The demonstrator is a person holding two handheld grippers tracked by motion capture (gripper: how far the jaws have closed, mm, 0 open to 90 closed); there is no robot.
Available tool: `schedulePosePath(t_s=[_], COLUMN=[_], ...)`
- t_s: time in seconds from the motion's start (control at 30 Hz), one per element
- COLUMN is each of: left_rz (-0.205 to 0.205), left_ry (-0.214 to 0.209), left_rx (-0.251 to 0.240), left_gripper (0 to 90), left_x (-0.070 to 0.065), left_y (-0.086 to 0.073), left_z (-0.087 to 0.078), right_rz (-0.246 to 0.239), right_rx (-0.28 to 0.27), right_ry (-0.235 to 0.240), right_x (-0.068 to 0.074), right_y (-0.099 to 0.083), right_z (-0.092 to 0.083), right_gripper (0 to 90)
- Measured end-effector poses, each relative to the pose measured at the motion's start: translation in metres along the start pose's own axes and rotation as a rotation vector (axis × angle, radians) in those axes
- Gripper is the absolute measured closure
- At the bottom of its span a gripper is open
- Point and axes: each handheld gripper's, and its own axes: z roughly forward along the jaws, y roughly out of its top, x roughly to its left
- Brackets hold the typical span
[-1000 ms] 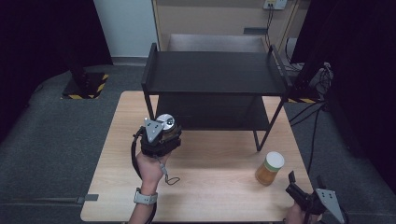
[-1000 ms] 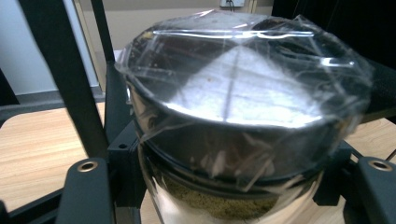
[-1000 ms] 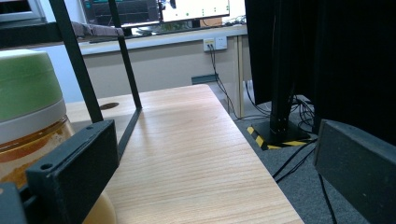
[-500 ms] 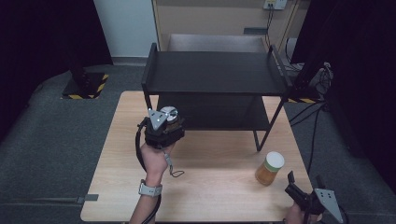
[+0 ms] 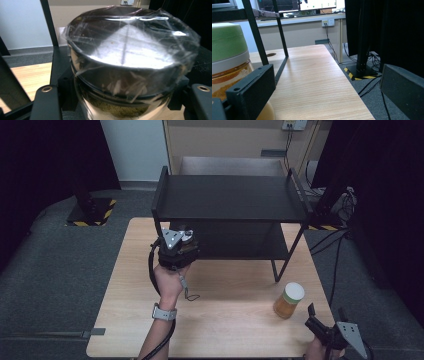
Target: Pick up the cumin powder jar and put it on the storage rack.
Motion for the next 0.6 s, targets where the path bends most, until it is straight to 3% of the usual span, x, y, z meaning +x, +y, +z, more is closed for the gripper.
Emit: schedulePosePath(t_s=[0.6], left_rz=[-0.013], left_ry=[0.009], left_rx=[-0.015], left_gripper=[29.5], left_x=[0.002], left_y=[-0.001], left_z=[0.015], right_rz=[-0.003], right_rx=[0.004], right_ry=[0.001], right_x=[0.000], right_y=[0.001], right_z=[0.000], right_gripper=[0.7])
